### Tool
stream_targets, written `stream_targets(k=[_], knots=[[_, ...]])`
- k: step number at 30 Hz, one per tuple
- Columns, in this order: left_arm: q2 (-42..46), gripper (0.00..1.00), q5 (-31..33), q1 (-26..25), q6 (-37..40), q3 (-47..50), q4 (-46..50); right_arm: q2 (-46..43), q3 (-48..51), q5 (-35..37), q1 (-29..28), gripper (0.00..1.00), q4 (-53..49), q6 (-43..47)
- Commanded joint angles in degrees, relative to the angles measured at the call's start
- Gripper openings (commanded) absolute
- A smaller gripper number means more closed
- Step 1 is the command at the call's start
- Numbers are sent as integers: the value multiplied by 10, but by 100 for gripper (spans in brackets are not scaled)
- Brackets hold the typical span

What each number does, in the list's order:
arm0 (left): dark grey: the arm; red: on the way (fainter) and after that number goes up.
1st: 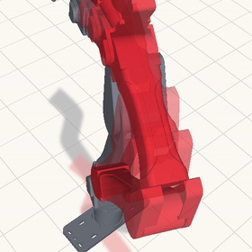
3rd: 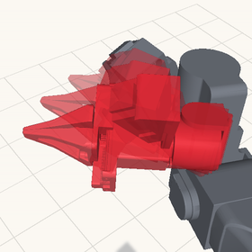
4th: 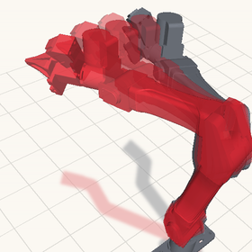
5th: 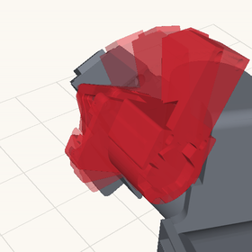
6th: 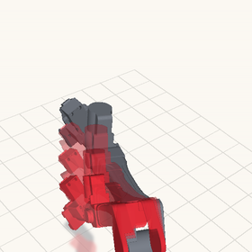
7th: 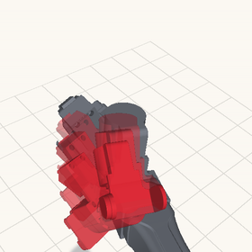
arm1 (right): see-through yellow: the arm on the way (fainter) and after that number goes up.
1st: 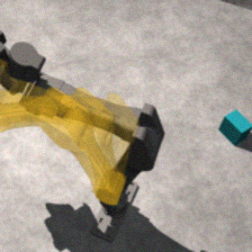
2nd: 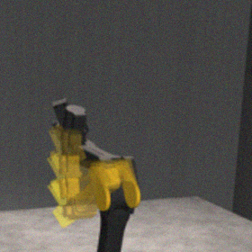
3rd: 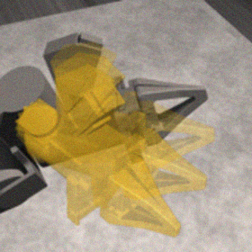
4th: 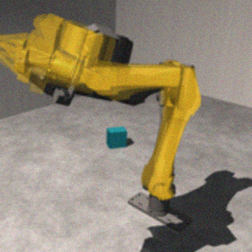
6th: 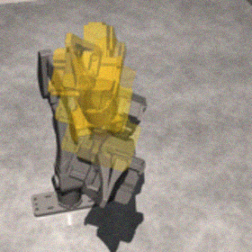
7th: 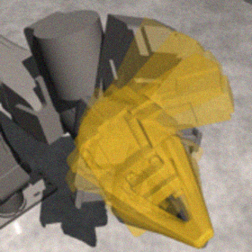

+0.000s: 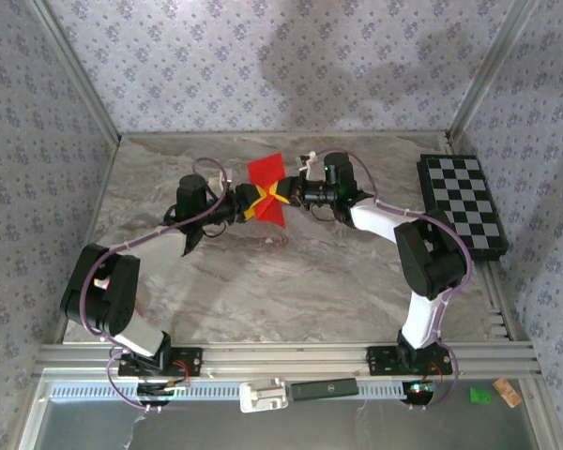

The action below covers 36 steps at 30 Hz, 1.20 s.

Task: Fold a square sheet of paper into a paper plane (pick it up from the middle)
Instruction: Turn over the paper at the center of the table.

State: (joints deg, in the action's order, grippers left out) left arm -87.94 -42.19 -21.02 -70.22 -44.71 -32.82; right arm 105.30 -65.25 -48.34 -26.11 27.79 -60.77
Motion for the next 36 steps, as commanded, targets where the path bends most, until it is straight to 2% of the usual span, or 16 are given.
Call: stream_targets(k=[1, 8, 12, 17, 20, 23, 27, 32, 36], knots=[[20, 44, 3, -1, 8, 1, -23, -18, 5, -16, 4, 7, 20, -9], [7, 25, 10, 1, 3, -1, -24, -20, 12, -14, 7, 11, 19, -8], [6, 14, 17, 5, 14, -3, -2, -30, 25, 9, 16, 22, -7, 14], [15, 9, 35, 17, 70, -15, 101, -57, 46, 58, 42, 41, -80, 67], [31, 8, 80, 19, 159, -49, 255, -81, 53, 101, 61, 49, -145, 113], [40, 8, 199, 4, 291, -125, 475, -115, 56, 164, 75, 59, -220, 167], [19, 6, 401, -40, 393, -216, 663, -152, 58, 246, 80, 68, -284, 219], [-43, 6, 626, -97, 434, -305, 794, -179, 64, 304, 82, 70, -314, 240], [-107, 5, 740, -142, 445, -351, 831, -186, 80, 314, 82, 70, -306, 234]])
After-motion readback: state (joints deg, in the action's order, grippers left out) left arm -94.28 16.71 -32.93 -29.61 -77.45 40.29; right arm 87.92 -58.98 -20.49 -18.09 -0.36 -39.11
